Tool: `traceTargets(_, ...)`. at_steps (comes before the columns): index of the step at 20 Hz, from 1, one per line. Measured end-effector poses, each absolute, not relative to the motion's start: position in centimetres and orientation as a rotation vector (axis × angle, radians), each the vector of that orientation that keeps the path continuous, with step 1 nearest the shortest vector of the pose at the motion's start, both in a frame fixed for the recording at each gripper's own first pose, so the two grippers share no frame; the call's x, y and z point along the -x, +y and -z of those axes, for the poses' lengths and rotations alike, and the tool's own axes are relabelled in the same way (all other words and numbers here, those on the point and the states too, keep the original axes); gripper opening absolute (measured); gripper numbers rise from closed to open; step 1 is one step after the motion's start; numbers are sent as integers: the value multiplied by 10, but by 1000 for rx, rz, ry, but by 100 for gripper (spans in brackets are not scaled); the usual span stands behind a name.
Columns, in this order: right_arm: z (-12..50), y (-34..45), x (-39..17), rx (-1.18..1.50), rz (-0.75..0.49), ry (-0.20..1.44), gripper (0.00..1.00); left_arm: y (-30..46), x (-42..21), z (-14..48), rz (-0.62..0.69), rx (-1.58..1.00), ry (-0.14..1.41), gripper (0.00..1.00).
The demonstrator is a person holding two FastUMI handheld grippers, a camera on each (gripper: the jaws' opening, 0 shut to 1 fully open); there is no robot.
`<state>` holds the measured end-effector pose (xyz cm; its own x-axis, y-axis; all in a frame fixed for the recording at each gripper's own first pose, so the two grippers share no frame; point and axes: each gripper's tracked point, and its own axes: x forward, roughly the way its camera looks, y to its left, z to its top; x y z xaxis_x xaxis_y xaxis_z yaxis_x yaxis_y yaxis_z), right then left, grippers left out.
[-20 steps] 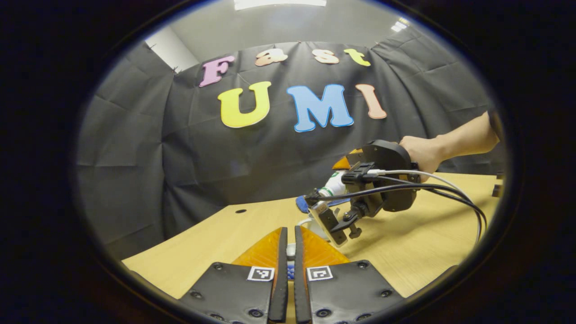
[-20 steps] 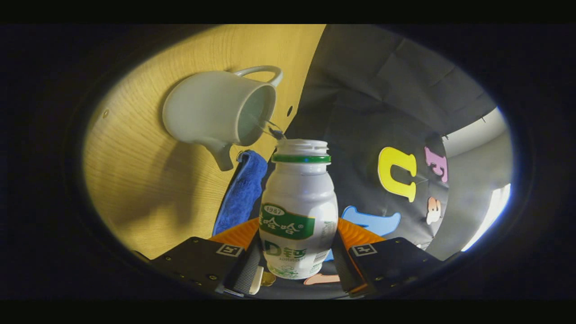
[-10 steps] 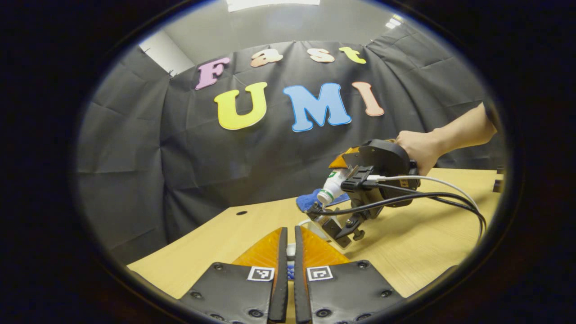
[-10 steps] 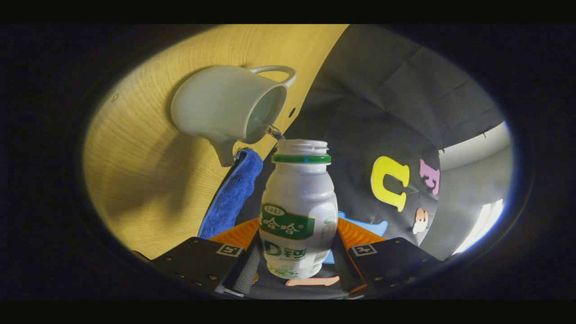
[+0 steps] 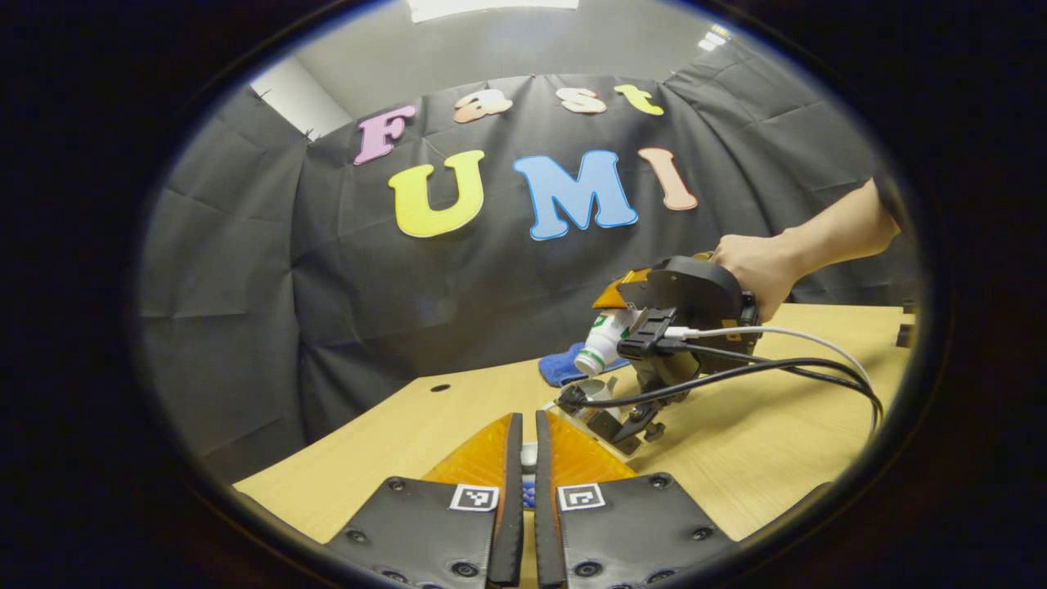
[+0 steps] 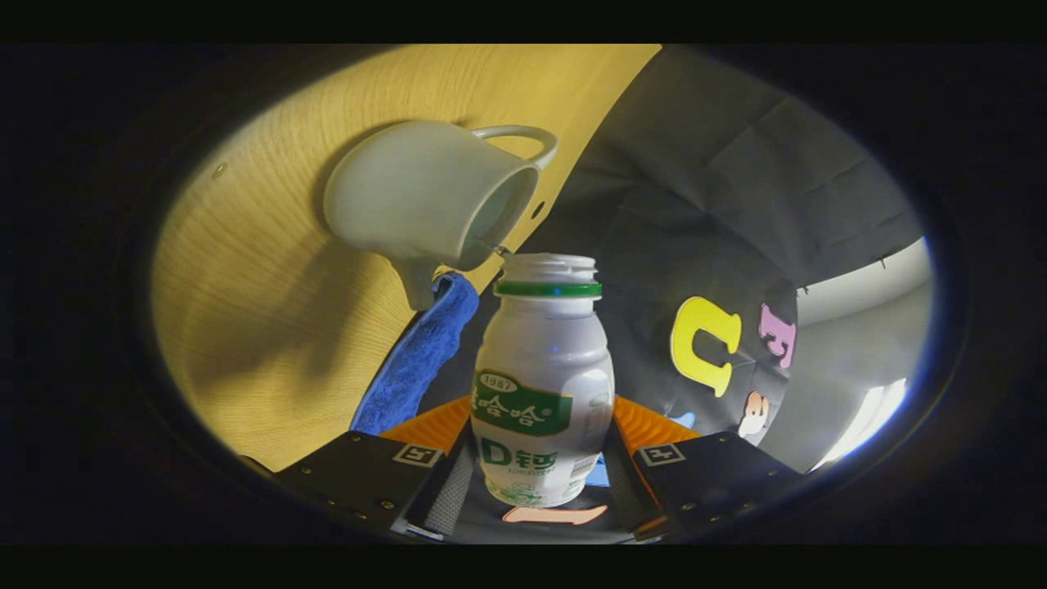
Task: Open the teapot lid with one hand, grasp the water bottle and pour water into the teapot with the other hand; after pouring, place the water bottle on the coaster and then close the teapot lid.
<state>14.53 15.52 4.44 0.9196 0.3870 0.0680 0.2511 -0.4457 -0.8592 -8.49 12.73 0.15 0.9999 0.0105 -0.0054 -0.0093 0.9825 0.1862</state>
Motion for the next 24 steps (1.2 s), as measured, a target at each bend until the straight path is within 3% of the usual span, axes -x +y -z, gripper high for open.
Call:
traceTargets(14, -32, 158, -150, 2033, -198, -423, 72, 133, 87, 2, -28, -173, 15, 12)
traceTargets(21, -24, 145, -161, 1861, -246, -278, 72, 128, 84, 1, -22, -179, 18, 13)
traceTargets(22, -23, 143, -164, 1811, -256, -256, 72, 127, 84, 1, -20, -179, 18, 17)
traceTargets(24, -22, 137, -166, 1717, -252, -218, 72, 127, 82, 4, -20, -174, 23, 13)
